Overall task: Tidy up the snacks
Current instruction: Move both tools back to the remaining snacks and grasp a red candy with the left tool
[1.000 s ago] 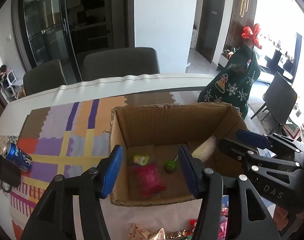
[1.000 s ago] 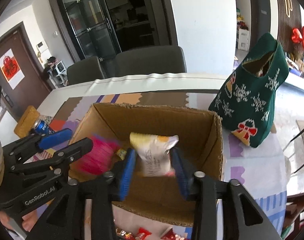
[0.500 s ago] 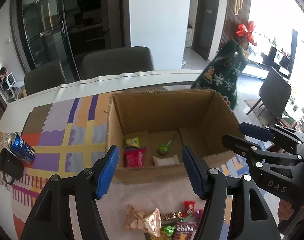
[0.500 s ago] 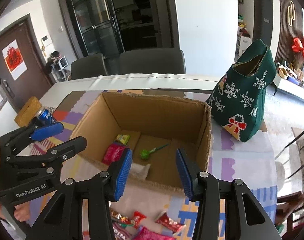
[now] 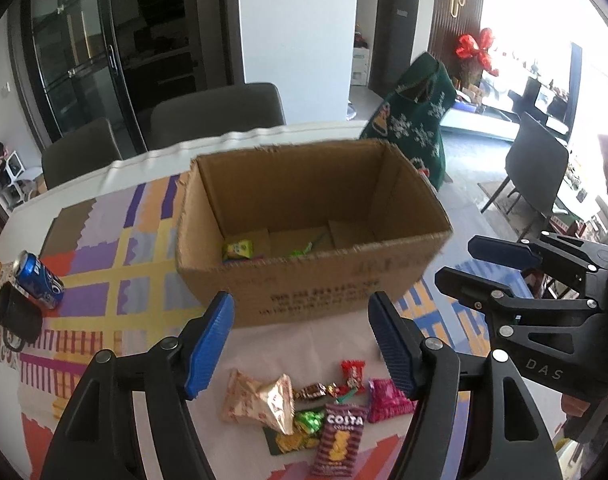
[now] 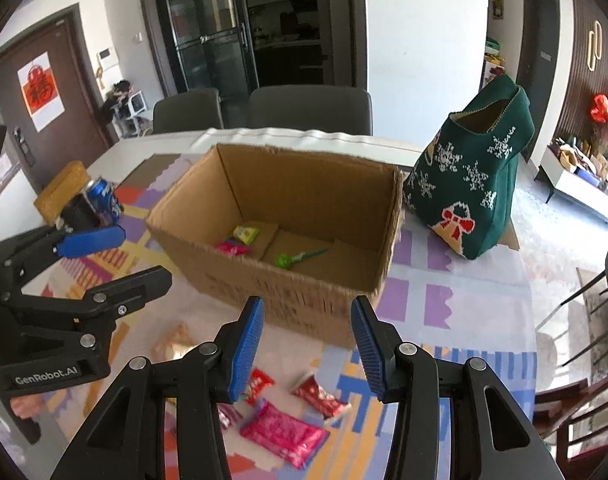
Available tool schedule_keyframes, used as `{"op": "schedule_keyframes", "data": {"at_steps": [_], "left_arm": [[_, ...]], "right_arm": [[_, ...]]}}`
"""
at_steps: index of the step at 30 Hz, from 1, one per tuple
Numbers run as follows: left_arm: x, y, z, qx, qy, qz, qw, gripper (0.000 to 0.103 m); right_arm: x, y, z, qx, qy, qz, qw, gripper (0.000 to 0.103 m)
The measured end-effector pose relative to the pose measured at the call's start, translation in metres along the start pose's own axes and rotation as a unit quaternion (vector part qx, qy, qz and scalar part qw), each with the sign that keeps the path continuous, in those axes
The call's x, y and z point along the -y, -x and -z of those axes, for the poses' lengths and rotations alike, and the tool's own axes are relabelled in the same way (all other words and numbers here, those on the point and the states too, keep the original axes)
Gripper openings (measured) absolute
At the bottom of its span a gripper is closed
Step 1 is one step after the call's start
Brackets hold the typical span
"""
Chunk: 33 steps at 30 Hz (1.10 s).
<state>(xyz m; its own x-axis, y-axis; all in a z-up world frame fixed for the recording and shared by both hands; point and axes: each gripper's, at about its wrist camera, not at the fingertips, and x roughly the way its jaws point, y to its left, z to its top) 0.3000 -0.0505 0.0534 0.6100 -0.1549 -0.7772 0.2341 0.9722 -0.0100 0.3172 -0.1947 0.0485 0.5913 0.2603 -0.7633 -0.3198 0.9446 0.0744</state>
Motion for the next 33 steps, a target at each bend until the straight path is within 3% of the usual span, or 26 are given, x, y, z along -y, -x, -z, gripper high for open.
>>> {"op": "schedule_keyframes", "data": {"at_steps": [26, 33], "left_arm": [[0.029, -0.072, 0.066, -0.113, -0.015, 0.032, 0.9929, 0.068], [0.031, -0.091, 0.076, -0.138, -0.020, 0.039, 0.9895, 0.062]], "right_arm": [[0.012, -0.052, 0.076, -0.114, 0.040, -0.012, 0.993, 0.046], [0.016, -0.072, 0.087, -0.141, 0.048, -0.019, 0.989, 0.046]]}}
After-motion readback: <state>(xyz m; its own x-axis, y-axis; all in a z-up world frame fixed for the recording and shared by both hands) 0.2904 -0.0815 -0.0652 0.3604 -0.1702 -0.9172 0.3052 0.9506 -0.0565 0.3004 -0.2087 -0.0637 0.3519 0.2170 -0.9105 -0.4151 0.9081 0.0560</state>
